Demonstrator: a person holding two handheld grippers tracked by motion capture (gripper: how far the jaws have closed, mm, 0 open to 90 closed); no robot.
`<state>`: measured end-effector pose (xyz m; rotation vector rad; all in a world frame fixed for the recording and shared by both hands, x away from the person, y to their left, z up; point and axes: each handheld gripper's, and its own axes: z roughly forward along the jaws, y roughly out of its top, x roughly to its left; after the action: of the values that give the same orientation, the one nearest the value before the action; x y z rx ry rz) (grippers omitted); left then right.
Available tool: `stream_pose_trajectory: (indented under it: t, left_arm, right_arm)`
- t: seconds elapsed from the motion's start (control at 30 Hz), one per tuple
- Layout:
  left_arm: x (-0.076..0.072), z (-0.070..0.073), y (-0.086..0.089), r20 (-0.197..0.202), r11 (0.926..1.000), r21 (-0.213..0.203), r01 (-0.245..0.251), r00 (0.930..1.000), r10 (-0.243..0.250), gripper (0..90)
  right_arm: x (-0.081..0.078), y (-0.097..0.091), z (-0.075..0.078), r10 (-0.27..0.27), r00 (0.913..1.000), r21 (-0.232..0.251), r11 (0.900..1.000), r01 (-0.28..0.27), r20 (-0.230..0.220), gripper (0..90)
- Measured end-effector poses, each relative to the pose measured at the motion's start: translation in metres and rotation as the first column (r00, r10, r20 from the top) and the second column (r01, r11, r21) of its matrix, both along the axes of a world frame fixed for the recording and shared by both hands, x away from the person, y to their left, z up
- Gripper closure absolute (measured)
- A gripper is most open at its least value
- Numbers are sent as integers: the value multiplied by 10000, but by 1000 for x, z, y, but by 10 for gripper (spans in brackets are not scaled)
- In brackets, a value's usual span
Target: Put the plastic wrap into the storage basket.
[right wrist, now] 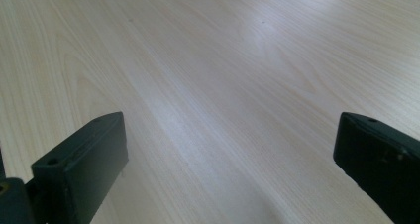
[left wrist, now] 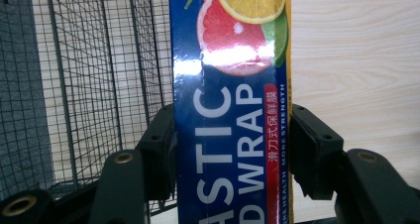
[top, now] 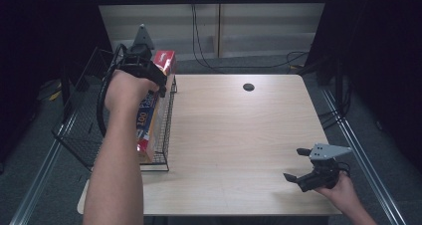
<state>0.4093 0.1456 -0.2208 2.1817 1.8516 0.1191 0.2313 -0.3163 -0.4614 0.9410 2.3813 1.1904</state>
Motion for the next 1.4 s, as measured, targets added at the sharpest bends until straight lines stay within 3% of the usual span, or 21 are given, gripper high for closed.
stream_pose_trajectory:
  t: [0.73, 0.9, 1.4]
  left_arm:
    - [-2, 11, 33, 167, 9979, 194, -615, 9980, 612, 449]
    - [-2, 12, 42, 156, 9983, 230, -534, 9985, 530, 449]
    - [-3, 12, 61, 223, 9949, 182, -996, 9948, 992, 448]
  right_arm:
    - [0, 0, 0, -28, 10000, 61, 10000, 28, -7, 2]
    - [0, 0, 0, -39, 10000, 59, 10000, 39, -10, 3]
    - [0, 1, 0, 21, 10000, 6, 10000, -21, -7, 3]
